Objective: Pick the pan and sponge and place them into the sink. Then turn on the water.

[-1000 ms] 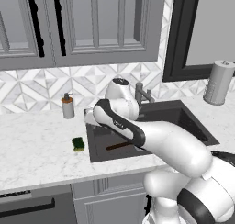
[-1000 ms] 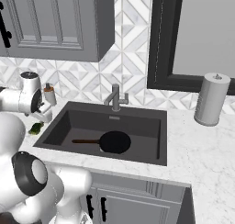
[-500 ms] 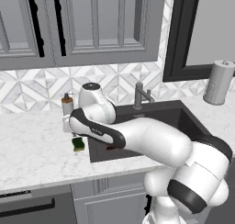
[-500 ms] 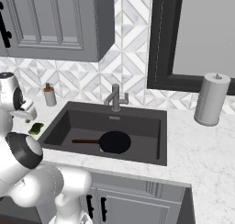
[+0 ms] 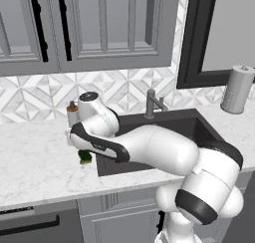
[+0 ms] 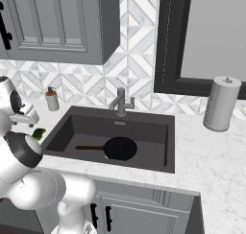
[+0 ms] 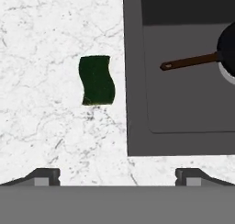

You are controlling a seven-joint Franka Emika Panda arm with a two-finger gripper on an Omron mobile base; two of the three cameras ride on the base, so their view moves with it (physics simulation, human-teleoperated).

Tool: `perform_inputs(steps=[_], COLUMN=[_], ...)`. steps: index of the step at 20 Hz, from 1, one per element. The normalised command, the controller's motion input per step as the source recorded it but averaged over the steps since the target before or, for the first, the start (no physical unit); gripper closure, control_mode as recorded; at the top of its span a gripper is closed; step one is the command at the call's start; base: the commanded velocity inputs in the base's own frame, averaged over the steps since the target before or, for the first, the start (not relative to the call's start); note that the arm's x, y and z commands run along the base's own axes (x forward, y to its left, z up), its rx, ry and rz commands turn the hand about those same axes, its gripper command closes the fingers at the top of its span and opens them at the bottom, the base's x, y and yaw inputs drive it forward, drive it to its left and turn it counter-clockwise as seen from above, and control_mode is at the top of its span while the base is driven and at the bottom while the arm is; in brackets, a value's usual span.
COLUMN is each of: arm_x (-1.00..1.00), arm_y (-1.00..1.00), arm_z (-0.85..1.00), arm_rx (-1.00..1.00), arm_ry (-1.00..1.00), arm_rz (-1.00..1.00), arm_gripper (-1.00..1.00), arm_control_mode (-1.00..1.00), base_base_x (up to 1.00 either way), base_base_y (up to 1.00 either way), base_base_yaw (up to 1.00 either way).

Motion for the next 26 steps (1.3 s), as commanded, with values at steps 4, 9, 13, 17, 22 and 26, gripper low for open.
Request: perform_inputs(steps=[4, 9, 13, 17, 22, 26], arm_x=[0.11, 0.04, 0.07, 0.23, 0.13, 0.05], arm_y=[-0.04, 0.07, 0.06, 0.04, 0.0, 0.05], arm_z=[-0.24, -0.19, -0.32, -0.28, -0.31, -0.24], arm_rx=[0.0, 0.0, 0.0, 0.0, 0.0, 0.0], arm_ry=[-0.01, 0.0, 0.0, 0.0, 0.0, 0.0], arm_rz=[0.0, 0.0, 0.0, 0.0, 0.0, 0.0], arm_gripper=[-1.0, -1.0, -1.0, -1.0, -1.0, -1.0], arm_control_mode=[-1.0, -1.0, -1.0, -1.0, -1.0, -1.0], base_base_x=[0.0, 0.0, 0.0, 0.0, 0.0, 0.0], base_base_y=[0.0, 0.0, 0.0, 0.0, 0.0, 0.0], base_base_yaw=[0.0, 0.0, 0.0, 0.0, 0.0, 0.0])
